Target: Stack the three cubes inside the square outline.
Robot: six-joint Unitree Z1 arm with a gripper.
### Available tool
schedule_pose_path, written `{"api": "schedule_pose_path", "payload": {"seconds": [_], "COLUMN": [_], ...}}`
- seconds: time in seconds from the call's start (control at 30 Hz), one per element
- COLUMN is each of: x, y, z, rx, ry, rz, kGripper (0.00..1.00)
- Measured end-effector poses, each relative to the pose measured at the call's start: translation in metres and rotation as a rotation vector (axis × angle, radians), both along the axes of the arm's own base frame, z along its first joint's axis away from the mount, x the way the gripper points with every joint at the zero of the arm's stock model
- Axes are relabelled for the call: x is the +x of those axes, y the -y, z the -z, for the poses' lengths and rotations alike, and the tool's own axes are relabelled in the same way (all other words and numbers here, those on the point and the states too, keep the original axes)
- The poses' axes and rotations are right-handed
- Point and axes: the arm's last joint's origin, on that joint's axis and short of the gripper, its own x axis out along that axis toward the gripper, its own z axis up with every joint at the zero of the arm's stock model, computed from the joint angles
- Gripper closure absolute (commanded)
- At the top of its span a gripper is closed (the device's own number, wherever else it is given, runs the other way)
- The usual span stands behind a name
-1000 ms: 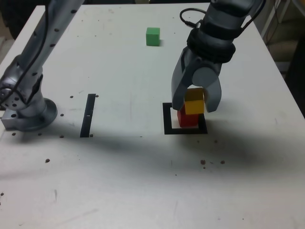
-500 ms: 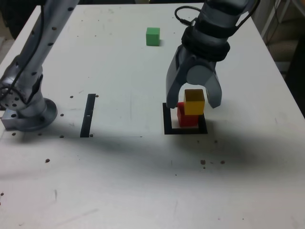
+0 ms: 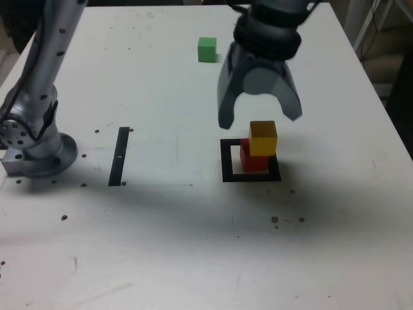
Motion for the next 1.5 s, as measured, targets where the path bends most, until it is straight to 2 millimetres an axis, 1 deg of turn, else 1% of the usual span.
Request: {"api": "schedule_pose_path", "payload": {"seconds": [0.27, 0.43, 0.67, 0.83, 0.97, 1.1, 1.27, 1.5], "x": [-0.018, -0.034, -0.051, -0.063, -0.068, -0.075, -0.084, -0.099], "y": [-0.023, -0.045, -0.076, -0.098, -0.111, -0.135, -0.16, -0.2], "z": [-0.008, -0.013, -0.018, -0.026, -0.028, -0.029, -0.031, -0.032], "rx": [0.0, 0.015, 0.018, 0.031, 0.038, 0.048, 0.054, 0.046], "ry": [-0.007, -0.017, -0.019, -0.006, -0.001, 0.0, -0.009, -0.009], "rz": [-0.025, -0.033, 0.008, 0.037, 0.045, 0.045, 0.086, 0.144], "kGripper": [0.01, 0.01, 0.01, 0.01, 0.0, 0.0, 0.0, 0.0]}}
